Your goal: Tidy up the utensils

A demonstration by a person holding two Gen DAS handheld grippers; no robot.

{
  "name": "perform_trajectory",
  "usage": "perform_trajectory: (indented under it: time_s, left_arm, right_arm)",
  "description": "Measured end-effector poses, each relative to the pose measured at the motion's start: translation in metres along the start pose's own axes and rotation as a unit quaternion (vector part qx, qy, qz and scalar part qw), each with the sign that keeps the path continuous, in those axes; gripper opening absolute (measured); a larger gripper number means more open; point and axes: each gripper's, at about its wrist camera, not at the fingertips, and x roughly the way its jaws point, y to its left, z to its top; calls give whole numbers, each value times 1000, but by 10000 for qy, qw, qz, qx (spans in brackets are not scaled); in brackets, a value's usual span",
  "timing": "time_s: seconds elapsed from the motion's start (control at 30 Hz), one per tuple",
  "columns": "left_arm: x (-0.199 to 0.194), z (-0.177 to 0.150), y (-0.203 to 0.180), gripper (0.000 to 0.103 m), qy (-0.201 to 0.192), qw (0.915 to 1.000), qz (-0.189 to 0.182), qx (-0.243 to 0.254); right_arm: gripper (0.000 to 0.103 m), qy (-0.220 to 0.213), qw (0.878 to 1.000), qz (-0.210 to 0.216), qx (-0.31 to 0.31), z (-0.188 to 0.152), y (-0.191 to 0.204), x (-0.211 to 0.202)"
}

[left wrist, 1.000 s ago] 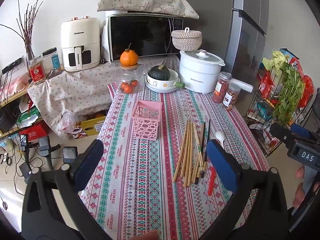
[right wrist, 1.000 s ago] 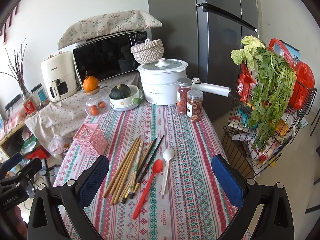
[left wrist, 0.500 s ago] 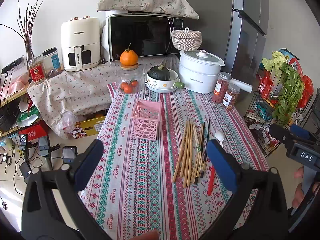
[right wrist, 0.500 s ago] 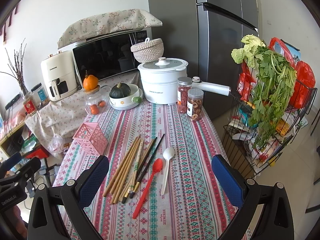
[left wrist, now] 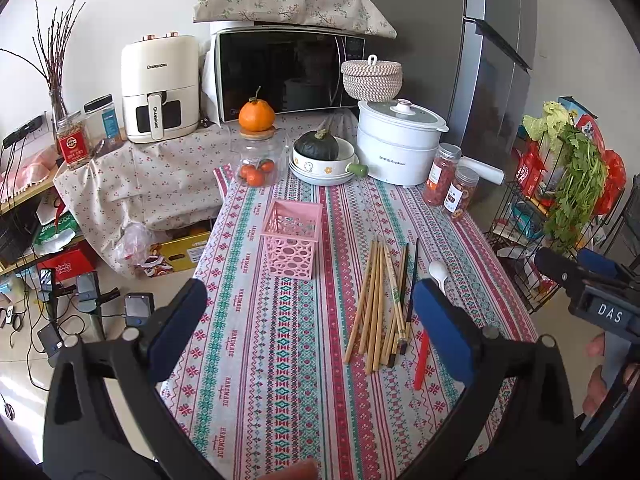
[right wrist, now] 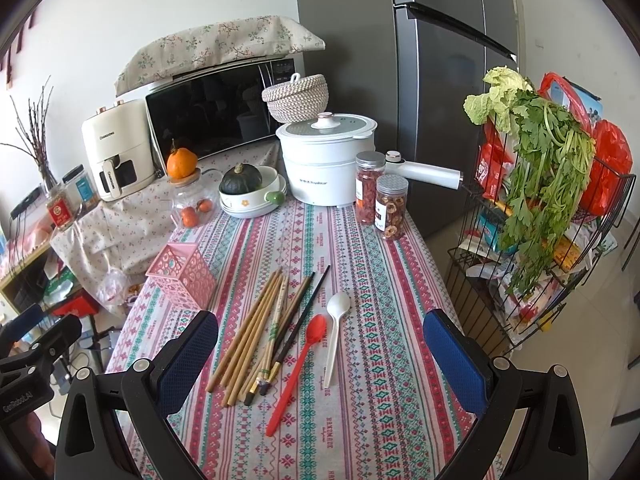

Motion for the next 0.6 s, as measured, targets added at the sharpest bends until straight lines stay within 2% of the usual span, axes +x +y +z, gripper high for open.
perform_trajectory:
  time_s: [0.6]
  left_arm:
    - [1,0,0,102,-2,10000,2,-2]
  right_arm:
    - [103,8,10000,1,2,0,0,0]
